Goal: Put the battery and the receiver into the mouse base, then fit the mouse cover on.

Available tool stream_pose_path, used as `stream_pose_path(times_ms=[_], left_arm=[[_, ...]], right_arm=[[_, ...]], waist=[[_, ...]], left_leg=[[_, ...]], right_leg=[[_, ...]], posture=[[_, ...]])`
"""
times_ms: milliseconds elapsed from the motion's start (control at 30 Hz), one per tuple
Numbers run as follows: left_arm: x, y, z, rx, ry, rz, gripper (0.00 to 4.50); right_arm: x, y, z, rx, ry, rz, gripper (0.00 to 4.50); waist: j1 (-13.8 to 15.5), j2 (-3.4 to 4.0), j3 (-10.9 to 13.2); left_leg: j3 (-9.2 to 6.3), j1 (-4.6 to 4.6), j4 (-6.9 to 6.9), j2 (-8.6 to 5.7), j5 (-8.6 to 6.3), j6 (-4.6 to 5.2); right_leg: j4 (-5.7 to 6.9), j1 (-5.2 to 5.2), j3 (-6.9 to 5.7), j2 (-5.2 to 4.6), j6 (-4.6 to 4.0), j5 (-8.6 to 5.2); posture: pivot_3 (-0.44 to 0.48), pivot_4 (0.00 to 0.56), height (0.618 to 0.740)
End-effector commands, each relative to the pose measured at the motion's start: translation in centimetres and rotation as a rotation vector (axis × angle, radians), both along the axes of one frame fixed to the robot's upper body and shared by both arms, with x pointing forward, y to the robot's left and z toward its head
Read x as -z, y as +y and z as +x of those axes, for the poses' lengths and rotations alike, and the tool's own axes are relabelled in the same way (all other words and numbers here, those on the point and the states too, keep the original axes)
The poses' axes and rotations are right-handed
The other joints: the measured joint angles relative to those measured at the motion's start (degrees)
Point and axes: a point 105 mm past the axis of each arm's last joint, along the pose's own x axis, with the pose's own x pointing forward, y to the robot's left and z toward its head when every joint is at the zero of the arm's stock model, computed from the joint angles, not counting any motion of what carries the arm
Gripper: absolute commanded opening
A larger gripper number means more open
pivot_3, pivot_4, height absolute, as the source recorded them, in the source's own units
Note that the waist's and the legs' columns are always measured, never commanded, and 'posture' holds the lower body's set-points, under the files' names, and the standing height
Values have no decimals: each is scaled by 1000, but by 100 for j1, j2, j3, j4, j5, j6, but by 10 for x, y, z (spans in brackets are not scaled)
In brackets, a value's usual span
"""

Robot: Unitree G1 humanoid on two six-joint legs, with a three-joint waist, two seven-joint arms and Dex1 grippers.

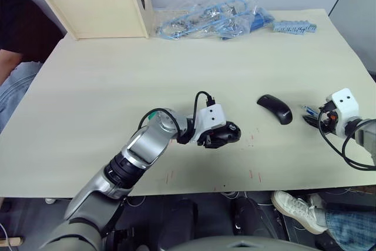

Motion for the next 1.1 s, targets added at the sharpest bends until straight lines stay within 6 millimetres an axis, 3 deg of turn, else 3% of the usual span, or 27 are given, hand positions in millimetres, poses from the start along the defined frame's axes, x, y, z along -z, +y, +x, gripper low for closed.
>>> stream_pose_path(times_ms=[33,133,200,400,433,800,900,1100], left_arm=[[3,-7,-10,54,13,4,2956],[4,-7,-11,55,15,5,2956],[4,-7,-11,56,17,5,2956],[5,-6,-13,56,24,6,2956],[6,-5,-13,57,25,7,2956],[8,-4,-13,54,26,5,2956],[8,-3,-13,54,26,7,2956],[10,-2,-14,62,35,17,2956]], right_arm=[[-1,-8,-3,46,-3,17,3430],[2,-9,-5,63,8,42,3430],[4,-10,-6,69,15,57,2881],[6,-10,-9,70,23,68,208],[5,-10,-10,66,22,68,74],[-17,6,-28,-41,-17,75,74],[-41,23,-54,-176,-12,23,74],[-63,60,-88,-331,93,-99,74]], waist=[[3,0,0],[5,0,0],[6,0,0],[6,0,0],[9,0,0],[5,3,0],[13,17,3],[-11,9,-3]], left_leg=[[0,0,0,0,0,0],[0,-1,0,0,0,0],[0,-1,0,0,0,0],[0,-1,0,0,0,0],[-1,-1,0,0,0,0],[-2,-1,-2,0,0,0],[-2,-5,-1,-1,0,0],[-3,3,-2,2,-1,1]], right_leg=[[0,0,0,0,0,0],[0,0,0,0,0,0],[0,0,0,0,0,0],[-1,0,0,0,0,0],[-1,0,-1,0,0,0],[-1,0,-2,0,0,0],[-1,-2,-1,-1,1,-1],[1,2,0,4,2,-1]], posture=[[0,150,740],[0,150,740],[0,150,740],[0,150,740],[0,150,740],[0,150,740],[0,150,740],[0,150,740]])
